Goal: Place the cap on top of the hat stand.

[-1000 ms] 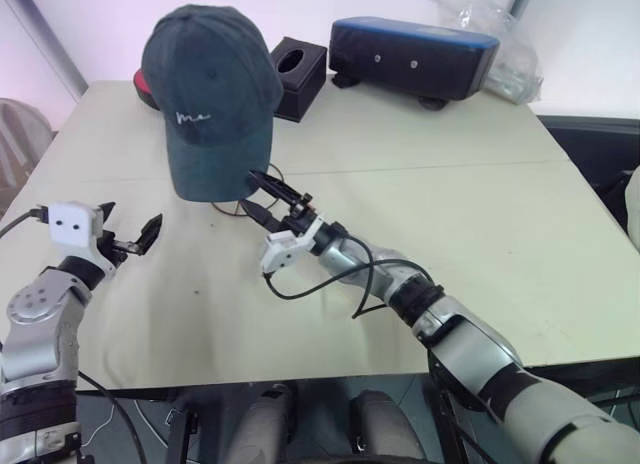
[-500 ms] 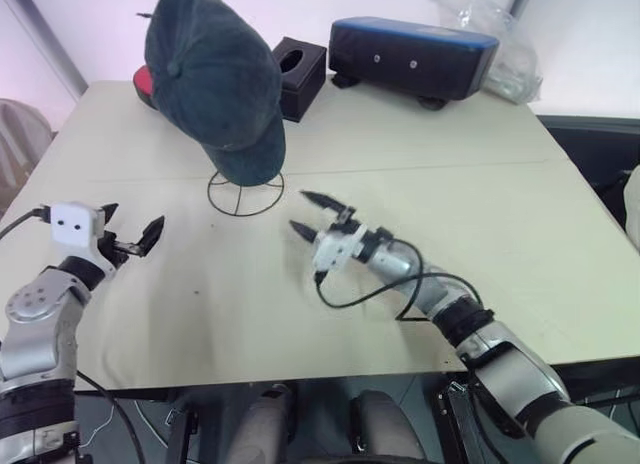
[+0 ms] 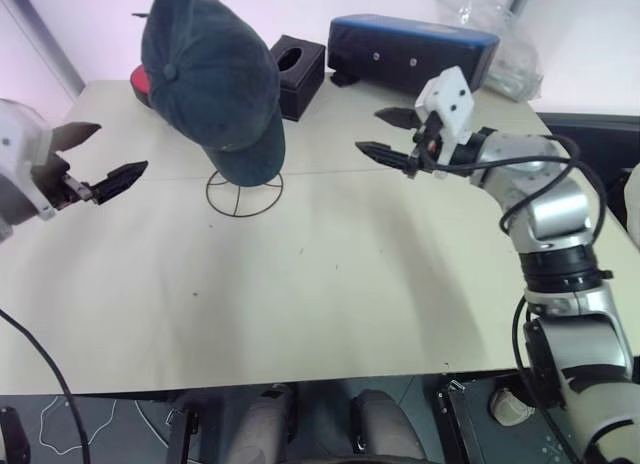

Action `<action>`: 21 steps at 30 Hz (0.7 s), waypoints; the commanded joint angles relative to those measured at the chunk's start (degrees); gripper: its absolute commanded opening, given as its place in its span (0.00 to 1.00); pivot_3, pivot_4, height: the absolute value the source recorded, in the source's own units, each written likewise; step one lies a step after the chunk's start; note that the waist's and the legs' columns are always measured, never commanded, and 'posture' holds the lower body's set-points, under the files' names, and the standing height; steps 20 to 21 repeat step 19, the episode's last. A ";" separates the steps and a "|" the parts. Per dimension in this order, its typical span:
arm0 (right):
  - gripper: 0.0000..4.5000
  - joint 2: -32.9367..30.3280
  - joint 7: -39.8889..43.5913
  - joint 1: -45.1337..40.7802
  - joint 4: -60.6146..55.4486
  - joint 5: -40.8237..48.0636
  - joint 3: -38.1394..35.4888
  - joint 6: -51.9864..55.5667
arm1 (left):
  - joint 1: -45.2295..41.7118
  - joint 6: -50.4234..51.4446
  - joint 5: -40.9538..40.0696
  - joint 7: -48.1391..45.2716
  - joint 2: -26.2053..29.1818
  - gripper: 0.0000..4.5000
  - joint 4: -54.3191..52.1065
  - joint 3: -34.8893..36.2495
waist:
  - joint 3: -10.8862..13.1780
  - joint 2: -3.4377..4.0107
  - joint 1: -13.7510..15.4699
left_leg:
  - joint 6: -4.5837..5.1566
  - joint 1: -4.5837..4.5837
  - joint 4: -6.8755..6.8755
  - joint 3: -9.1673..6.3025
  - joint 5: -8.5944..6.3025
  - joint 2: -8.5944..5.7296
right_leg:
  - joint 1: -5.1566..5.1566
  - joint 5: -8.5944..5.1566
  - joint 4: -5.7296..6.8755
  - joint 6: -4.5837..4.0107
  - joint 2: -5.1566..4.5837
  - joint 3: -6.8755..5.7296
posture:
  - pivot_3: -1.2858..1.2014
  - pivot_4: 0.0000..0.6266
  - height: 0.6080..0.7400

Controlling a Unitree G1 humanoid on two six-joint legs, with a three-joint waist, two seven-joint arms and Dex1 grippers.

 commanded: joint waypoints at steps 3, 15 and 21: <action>0.66 -1.80 2.21 -1.60 -6.18 3.75 -2.93 3.64 | -0.74 2.00 -1.70 -3.78 3.46 1.00 -1.56 2.24 | 0.00 0.00 0.13 | 0.00 0.01 -0.02 0.00 0.00 0.02 | -0.02 -0.01 0.00 -0.02 0.01 -0.01 | 0.52 0.24 1.00; 0.66 -1.88 3.31 -1.84 -6.42 3.64 -2.95 3.91 | 1.85 6.15 -4.57 -5.49 3.88 1.00 -5.45 6.29 | 0.01 -0.01 0.31 | 0.00 0.00 0.02 0.01 0.00 0.00 | -0.12 -0.01 0.00 -0.01 -0.03 -0.02 | 0.52 0.24 1.00; 0.66 -2.24 4.16 -2.25 -6.26 3.91 -3.27 4.26 | 2.81 6.82 -5.04 -6.36 4.08 1.00 -5.84 7.92 | 0.01 -0.01 0.27 | 0.00 -0.01 0.01 0.02 0.00 0.00 | -0.12 -0.01 0.00 -0.01 -0.03 -0.02 | 0.52 0.24 1.00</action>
